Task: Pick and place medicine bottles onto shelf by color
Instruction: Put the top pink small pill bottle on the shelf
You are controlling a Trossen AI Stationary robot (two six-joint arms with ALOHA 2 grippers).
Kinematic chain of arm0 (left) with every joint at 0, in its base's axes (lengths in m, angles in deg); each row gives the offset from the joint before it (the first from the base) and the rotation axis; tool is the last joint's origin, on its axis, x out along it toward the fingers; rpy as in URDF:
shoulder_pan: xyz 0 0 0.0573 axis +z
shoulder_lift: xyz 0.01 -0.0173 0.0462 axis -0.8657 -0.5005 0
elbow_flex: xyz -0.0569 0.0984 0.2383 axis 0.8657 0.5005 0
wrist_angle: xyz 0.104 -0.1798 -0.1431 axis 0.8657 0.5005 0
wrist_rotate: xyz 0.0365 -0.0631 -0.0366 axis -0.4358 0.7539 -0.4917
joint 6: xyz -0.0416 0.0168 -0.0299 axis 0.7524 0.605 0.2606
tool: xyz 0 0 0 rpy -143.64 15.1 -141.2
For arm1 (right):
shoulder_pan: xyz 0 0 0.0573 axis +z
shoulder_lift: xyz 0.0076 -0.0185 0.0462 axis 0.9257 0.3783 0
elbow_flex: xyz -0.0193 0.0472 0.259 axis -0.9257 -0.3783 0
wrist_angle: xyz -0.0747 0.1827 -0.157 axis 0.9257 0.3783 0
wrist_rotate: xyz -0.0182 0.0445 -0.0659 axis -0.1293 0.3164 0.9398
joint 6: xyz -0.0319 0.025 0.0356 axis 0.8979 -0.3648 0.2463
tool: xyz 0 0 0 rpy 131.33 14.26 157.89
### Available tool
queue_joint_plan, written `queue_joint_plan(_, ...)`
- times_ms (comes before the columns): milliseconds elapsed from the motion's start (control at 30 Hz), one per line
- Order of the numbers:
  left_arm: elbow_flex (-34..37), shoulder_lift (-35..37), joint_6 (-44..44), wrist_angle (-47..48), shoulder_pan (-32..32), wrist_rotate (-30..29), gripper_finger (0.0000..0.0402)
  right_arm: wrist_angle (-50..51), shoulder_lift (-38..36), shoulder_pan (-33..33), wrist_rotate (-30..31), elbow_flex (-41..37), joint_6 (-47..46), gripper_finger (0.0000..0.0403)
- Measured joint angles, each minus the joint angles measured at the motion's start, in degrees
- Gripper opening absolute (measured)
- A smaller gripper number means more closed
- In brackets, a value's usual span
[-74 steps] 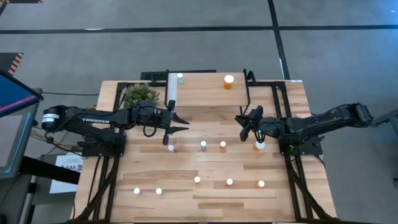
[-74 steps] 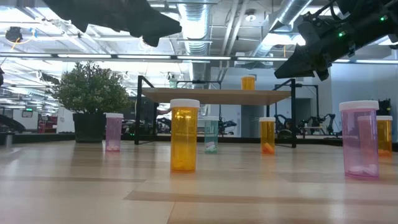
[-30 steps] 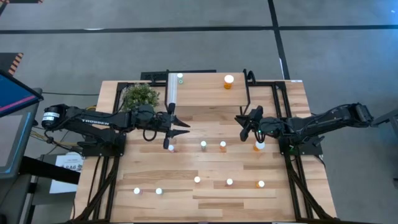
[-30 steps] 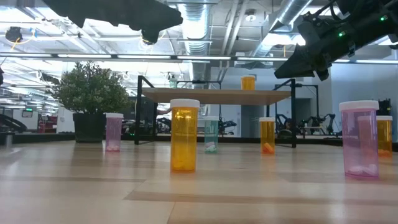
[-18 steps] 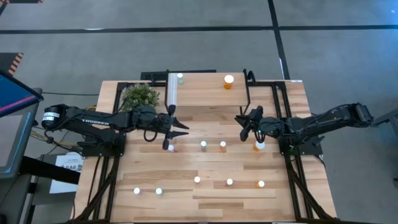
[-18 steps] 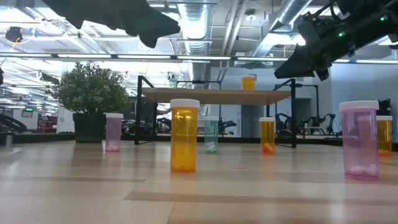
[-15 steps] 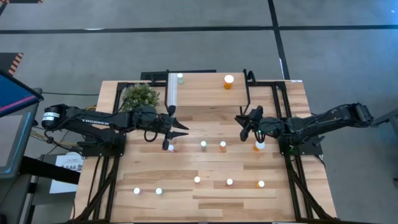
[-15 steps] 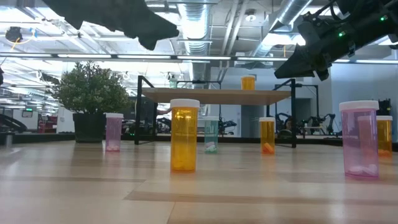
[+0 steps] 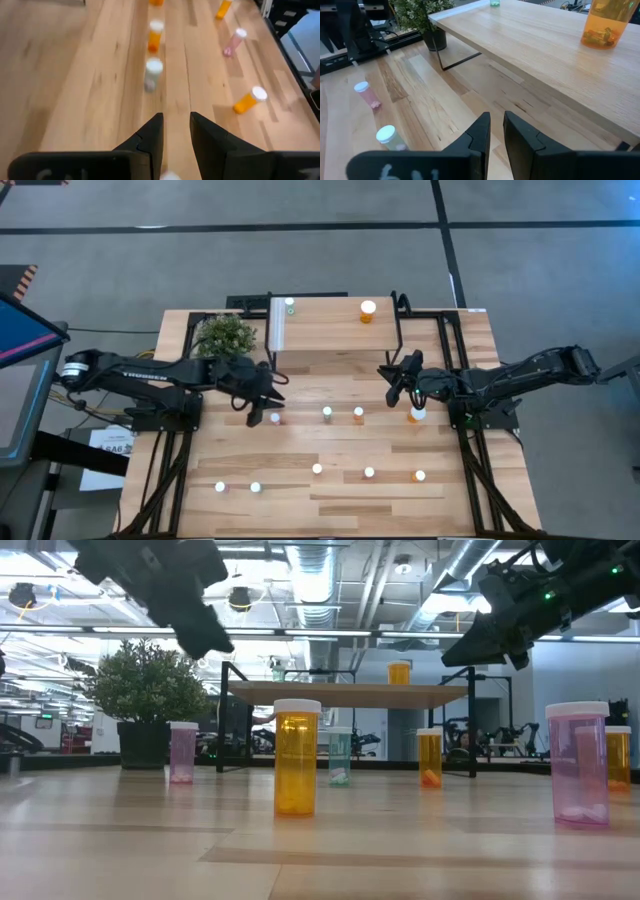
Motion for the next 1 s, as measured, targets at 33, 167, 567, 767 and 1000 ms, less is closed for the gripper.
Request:
queue_joint_plan(33, -0.02, 0.19, 0.66, 0.87, 0.0, 0.0, 0.0083, 0.0, 0.0, 0.02, 0.0, 0.0, 0.01, 0.0076)
queue_joint_plan(167, 0.0, 0.4, 3.62, 3.61, 0.0, 0.1, 0.0083, 0.0, 0.0, 0.0, 0.0, 0.0, -0.01, 0.0076)
queue_joint_plan(567, -0.01, 0.42, 7.32, 5.24, 0.0, 0.05, 0.0128, 0.0, 0.0, 0.02, 0.0, 0.0, 0.0, 0.0076)
queue_joint_plan(767, 0.0, 0.42, 7.8, 5.26, 0.0, 1.44, 0.0161, 0.02, 0.0, 0.0, 0.0, 0.0, -0.01, 0.0076)
queue_joint_plan(1000, -0.11, 0.36, 7.8, 4.18, -1.04, 1.98, 0.0167, 0.0, 0.0, 0.0, 0.0, 0.0, -0.01, 0.0076)
